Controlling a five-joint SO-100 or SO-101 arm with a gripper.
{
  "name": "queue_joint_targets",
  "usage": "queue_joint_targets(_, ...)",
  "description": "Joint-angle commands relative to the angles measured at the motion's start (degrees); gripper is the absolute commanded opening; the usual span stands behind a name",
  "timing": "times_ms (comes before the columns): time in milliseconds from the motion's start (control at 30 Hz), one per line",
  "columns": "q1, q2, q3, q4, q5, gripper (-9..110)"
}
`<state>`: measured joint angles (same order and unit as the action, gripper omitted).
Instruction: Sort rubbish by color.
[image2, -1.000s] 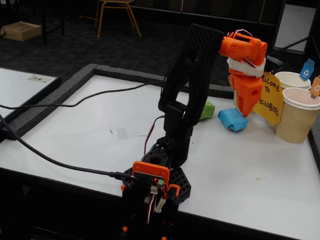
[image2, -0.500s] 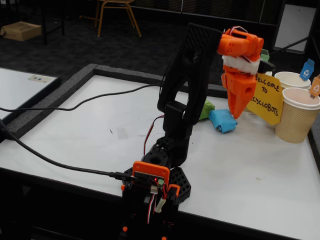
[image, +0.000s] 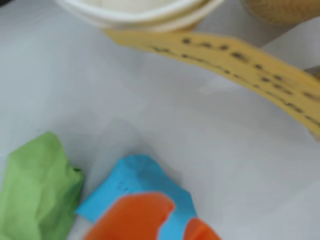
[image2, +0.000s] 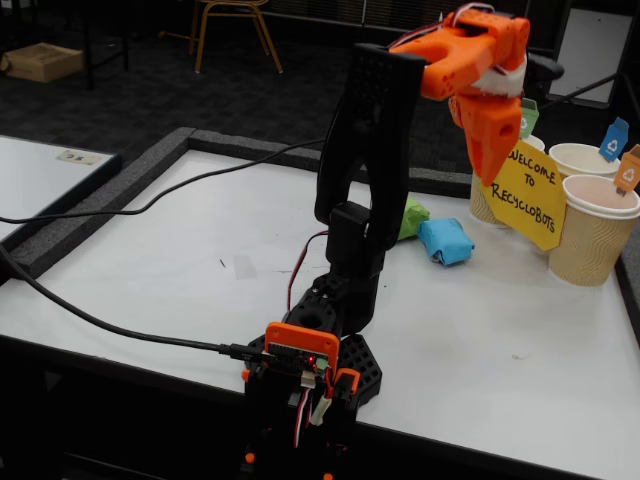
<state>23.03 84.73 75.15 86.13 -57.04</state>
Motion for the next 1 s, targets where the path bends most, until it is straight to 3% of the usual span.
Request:
queue_joint_targets(0,-2.4,14.9,1.0,-0.2,0.3,0)
queue_joint_targets(500,-6.9,17.8,19.9,-0.8,-18.1,0)
queue_joint_targets(700,-5.7,15.9,21.5,-1.3,-25.5,2)
queue_joint_targets(967,-4.0,14.4,21.2,6.4,-39.6,3)
